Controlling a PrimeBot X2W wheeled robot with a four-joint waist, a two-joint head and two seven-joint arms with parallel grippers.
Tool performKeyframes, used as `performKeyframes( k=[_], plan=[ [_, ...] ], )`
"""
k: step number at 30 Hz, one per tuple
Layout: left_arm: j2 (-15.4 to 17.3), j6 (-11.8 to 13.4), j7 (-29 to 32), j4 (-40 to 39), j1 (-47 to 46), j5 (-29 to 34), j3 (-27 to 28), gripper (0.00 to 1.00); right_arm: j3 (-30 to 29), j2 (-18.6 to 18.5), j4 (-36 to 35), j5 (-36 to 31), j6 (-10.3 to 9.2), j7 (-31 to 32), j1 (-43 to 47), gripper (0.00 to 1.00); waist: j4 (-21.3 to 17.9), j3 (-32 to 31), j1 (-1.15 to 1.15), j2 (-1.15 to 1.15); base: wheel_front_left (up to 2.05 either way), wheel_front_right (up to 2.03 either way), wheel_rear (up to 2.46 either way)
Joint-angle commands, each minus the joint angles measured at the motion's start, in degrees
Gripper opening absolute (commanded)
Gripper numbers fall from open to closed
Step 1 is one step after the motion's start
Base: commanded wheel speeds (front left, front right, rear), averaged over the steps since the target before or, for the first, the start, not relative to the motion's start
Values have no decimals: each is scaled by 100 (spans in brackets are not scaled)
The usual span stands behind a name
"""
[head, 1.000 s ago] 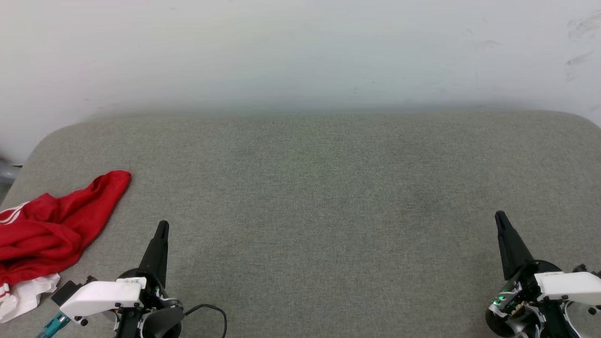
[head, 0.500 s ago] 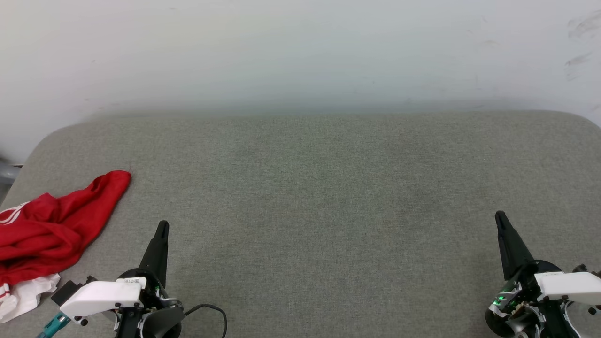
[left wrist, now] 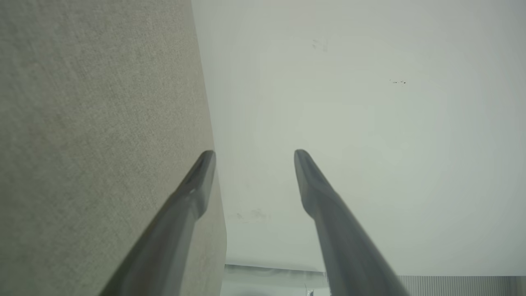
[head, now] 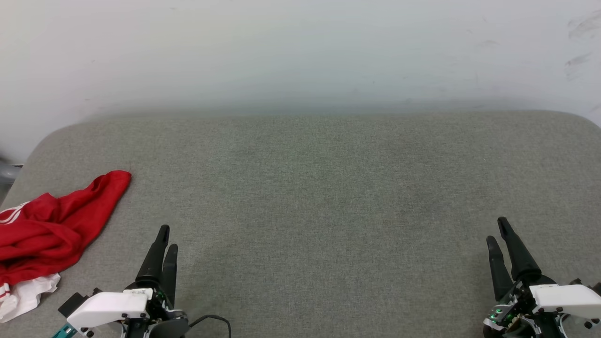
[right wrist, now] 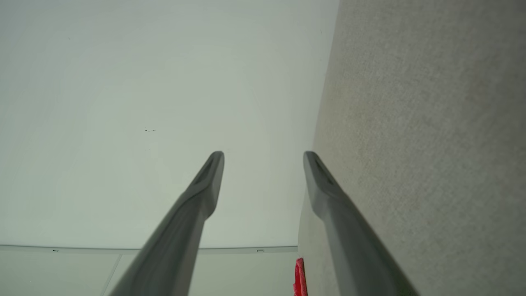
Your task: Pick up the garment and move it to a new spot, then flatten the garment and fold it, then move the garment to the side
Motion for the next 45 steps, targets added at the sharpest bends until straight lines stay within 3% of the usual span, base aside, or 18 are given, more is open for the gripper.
performKeyframes(
  k=[1, 14, 19, 32, 38, 41, 45],
  plan=[
    [8, -1, -88, -201, -109, -17, -105, 100, 71, -6, -183, -40, 0, -88, -94, 100, 3, -1, 0, 0, 0, 0, 0],
    [64, -2, -463, -643, -47, 340, -498, 100, 298, -21, -552, -463, 0, -453, -4, 100, 42, -36, 0, 0, 0, 0, 0],
    [44, -2, -590, -771, -30, 1036, -448, 100, 313, -52, -705, -1091, 0, -576, 30, 100, 59, -49, 0, 0, 0, 0, 0],
    [51, -2, -879, -995, -5, 3082, -624, 100, 292, -56, -1089, -3466, 0, -823, 112, 100, 96, -69, 0, 0, 0, 0, 0],
    [112, 2, -981, -1078, 25, 3947, -671, 100, 394, -52, -1222, -4152, 0, -825, 131, 100, 93, -73, 0, 0, 0, 0, 0],
    [151, 60, -1078, -1155, 67, 4628, -739, 100, 414, -62, -1328, -4790, 0, -795, 165, 100, 93, -83, 0, 0, 0, 0, 0],
    [201, 131, -1155, -1209, 96, 5081, -805, 100, 430, -111, -1412, -5296, 0, -744, 199, 100, 93, -90, 0, 0, 0, 0, 0]
  ],
)
